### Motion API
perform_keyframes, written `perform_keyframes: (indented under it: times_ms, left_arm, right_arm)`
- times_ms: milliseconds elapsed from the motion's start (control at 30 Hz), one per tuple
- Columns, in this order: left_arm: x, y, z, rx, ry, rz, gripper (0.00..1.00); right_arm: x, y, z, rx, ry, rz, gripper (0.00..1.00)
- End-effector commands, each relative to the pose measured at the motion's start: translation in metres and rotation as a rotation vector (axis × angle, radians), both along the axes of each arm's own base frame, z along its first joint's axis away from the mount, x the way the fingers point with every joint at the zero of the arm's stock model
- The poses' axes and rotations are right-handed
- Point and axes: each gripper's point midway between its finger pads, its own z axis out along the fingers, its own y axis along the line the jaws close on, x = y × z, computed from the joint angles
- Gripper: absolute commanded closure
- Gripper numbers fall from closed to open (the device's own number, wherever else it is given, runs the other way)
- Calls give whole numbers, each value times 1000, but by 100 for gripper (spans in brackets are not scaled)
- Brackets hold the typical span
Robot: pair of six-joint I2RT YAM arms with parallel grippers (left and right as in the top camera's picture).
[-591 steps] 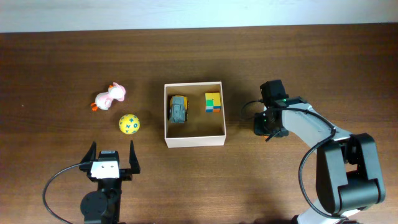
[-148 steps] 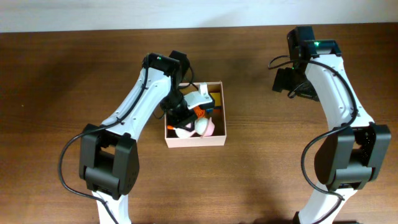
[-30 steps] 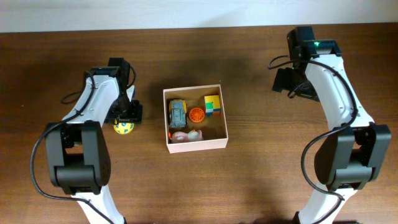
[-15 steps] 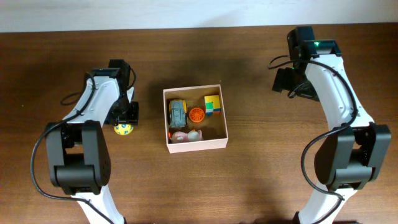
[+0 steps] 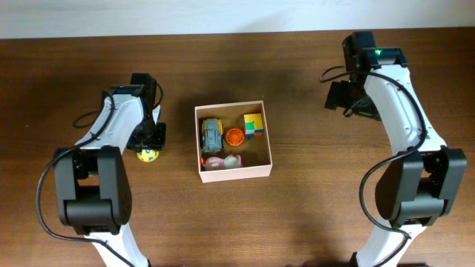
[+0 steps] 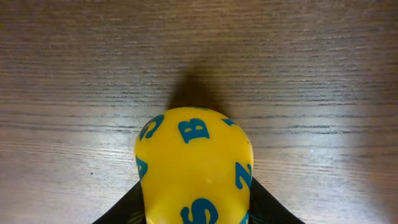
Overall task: Pack container
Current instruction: 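Lift the ball and carry it right over the box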
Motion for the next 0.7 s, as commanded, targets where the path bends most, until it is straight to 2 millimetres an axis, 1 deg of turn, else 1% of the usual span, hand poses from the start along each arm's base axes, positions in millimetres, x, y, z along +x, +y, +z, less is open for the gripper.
perform_keyframes:
  times_ms: [0,133,467,600,667]
  left_arm:
    - [0,-21,-9,-98,32,-1,87]
    - [15,-21,12,-101,-2,-3,88]
    - [39,-24,59,-112,-66,-6,88]
    - [49,-33,87,-139,-107,-24,88]
    - [55,-46,107,-164,-134,-99,88]
  right_arm:
    - [-1,2,-1,3,3,-2,1]
    - [-1,2,-1,3,3,-2,1]
    - [-1,2,-1,3,3,-2,1]
    - [-1,2,-1,3,3,-2,1]
    - [-1,2,-1,3,3,-2,1]
